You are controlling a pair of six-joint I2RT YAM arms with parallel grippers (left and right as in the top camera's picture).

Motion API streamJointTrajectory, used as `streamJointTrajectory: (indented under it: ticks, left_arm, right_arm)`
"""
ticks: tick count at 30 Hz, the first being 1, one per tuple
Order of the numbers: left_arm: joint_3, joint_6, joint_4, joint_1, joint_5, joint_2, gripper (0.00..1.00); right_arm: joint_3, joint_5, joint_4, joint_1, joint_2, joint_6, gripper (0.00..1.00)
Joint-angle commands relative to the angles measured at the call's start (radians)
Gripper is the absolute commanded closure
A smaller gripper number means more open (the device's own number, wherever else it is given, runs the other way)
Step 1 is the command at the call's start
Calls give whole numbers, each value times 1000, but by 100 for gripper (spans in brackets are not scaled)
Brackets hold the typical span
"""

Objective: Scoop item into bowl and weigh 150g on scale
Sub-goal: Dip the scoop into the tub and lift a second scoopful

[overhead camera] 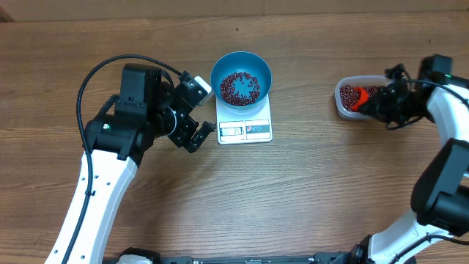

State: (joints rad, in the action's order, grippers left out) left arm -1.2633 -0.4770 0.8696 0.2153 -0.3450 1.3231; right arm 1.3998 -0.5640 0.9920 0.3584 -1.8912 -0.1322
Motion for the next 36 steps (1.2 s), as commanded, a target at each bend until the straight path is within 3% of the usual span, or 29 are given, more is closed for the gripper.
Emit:
streamJointTrajectory:
  ticks: [1, 8, 22, 28, 36]
  left_arm:
    - [-15, 10, 2, -5, -14, -16, 0]
    - [-15, 10, 2, -5, -14, -16, 0]
    - [-15, 10, 2, -5, -14, -16, 1]
    - [-15, 10, 2, -5, -14, -16, 0]
    - [-15, 10, 2, -5, -14, -16, 0]
  right_arm:
    - [-7, -213, -3, 61, -8, -16, 96]
    - [-7, -276, 9, 141, -8, -18, 96]
    - [-7, -546, 188, 265, -7, -245, 96]
    - [-7, -591, 244, 208, -7, -270, 96]
    - [36, -591, 246, 11, -7, -222, 96]
